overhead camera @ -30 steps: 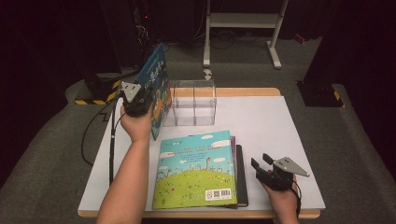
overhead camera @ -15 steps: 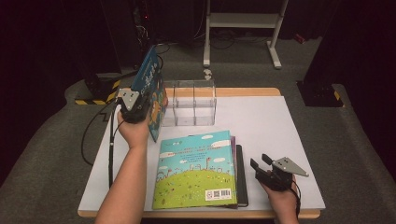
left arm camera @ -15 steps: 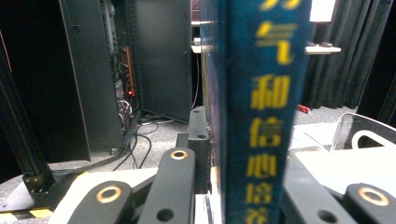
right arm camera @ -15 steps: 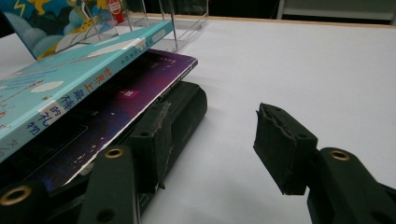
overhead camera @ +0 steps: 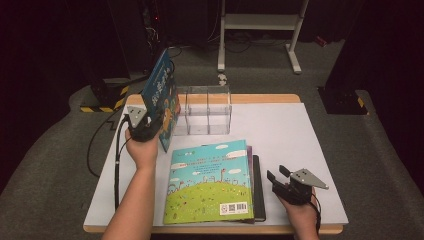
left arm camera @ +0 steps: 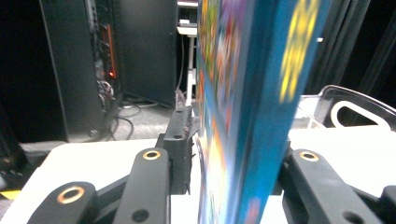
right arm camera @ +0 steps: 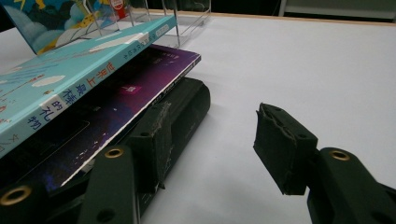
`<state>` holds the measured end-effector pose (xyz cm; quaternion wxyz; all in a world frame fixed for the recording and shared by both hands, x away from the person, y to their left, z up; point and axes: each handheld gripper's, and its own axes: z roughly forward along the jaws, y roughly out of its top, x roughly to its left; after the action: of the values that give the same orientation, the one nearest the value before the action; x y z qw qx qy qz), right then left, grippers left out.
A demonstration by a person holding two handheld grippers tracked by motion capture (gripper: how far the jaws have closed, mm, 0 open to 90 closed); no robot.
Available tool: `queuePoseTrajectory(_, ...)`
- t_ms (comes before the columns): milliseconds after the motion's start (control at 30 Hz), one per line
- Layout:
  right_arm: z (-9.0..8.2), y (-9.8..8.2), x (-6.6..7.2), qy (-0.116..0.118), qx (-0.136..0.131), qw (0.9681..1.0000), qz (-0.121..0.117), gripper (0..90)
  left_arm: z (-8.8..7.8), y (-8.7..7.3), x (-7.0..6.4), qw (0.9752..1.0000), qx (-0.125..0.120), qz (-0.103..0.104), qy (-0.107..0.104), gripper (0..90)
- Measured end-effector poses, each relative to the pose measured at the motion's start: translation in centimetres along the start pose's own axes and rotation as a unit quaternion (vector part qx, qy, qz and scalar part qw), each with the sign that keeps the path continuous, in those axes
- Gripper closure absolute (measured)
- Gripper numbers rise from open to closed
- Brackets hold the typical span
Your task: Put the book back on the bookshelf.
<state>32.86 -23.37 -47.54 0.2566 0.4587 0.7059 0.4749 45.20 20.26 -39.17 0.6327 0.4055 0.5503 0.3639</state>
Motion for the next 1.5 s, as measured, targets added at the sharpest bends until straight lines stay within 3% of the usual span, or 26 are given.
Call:
queuePoseTrajectory(133,0.0,0.0,0.0,0.004,0.001,1.0000,0.004,45.1,-0.9,-1.1,0.4,0.9999,0.015,0.001,-0.005,62.0)
queuePoseTrajectory(200,0.0,0.0,0.0,0.004,0.001,1.0000,0.004,45.1,-1.1,-1.3,0.5,0.9998,0.020,-0.007,-0.007,61.0)
queuePoseTrajectory(233,0.0,0.0,0.0,0.004,0.001,1.0000,0.005,45.1,-1.7,-1.7,0.8,0.9991,0.027,-0.030,-0.011,60.4)
queuePoseTrajectory(367,0.1,0.0,0.1,0.004,0.003,1.0000,0.002,45.1,-2.1,-3.1,1.5,0.9982,0.051,-0.031,-0.006,60.3)
queuePoseTrajectory(567,0.2,0.0,0.3,0.004,0.004,1.0000,-0.003,45.1,-2.0,-5.1,2.3,0.9944,0.094,-0.048,0.003,63.5)
queuePoseTrajectory(900,0.3,-0.1,0.3,0.005,0.006,1.0000,-0.003,45.1,-2.3,-4.8,2.3,0.9933,0.086,-0.076,0.007,69.7)
queuePoseTrajectory(1067,0.3,-0.1,0.4,0.006,0.005,1.0000,-0.004,45.1,-2.1,-4.7,2.5,0.9934,0.084,-0.076,0.020,64.6)
queuePoseTrajectory(1200,0.2,0.0,0.5,0.007,0.005,0.9999,-0.006,44.7,-2.9,-4.5,2.6,0.9943,0.087,-0.060,0.015,61.7)
queuePoseTrajectory(1300,0.2,0.0,0.6,0.009,0.006,0.9999,-0.007,43.9,-3.5,-4.4,2.8,0.9943,0.086,-0.061,0.012,59.4)
queuePoseTrajectory(1400,0.2,0.1,0.8,0.012,0.007,0.9999,-0.010,42.9,-4.6,-4.4,2.9,0.9940,0.098,-0.047,0.007,58.1)
queuePoseTrajectory(1500,0.0,0.3,1.1,0.015,0.005,0.9998,-0.013,42.2,-6.4,-4.7,3.0,0.9908,0.128,-0.042,-0.006,53.0)
